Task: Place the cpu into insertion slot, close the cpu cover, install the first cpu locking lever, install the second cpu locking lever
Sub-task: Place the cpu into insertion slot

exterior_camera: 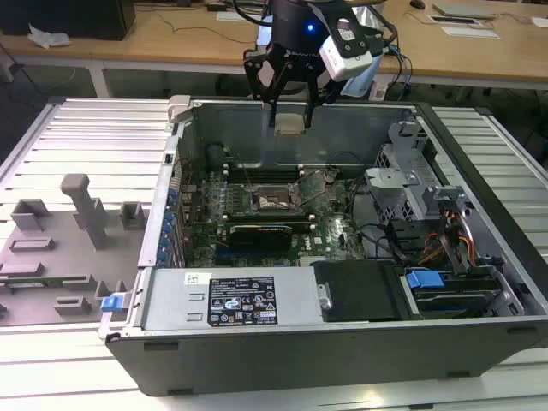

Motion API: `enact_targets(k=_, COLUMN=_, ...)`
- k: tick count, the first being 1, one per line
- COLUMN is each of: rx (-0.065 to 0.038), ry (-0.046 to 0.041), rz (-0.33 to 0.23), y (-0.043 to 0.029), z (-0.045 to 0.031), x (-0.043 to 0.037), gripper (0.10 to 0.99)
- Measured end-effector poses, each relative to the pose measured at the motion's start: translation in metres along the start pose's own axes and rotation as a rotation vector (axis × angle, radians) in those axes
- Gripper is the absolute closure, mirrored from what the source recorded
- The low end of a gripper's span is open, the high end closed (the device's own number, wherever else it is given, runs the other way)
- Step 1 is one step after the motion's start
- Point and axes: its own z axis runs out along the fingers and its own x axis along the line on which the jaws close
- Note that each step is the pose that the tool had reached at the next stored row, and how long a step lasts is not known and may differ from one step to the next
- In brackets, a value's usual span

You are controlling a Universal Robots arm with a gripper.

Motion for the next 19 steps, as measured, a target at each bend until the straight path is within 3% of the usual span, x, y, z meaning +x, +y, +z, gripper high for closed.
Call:
enact_targets(k=11, rx=0.0, ry=0.0, rz=0.0, y=0.0, z=0.0, x=0.0, gripper=0.545)
enact_targets(k=19, rx=0.0, ry=0.0, rz=0.0, y=-0.0008, z=0.0085, x=0.0, gripper=0.545)
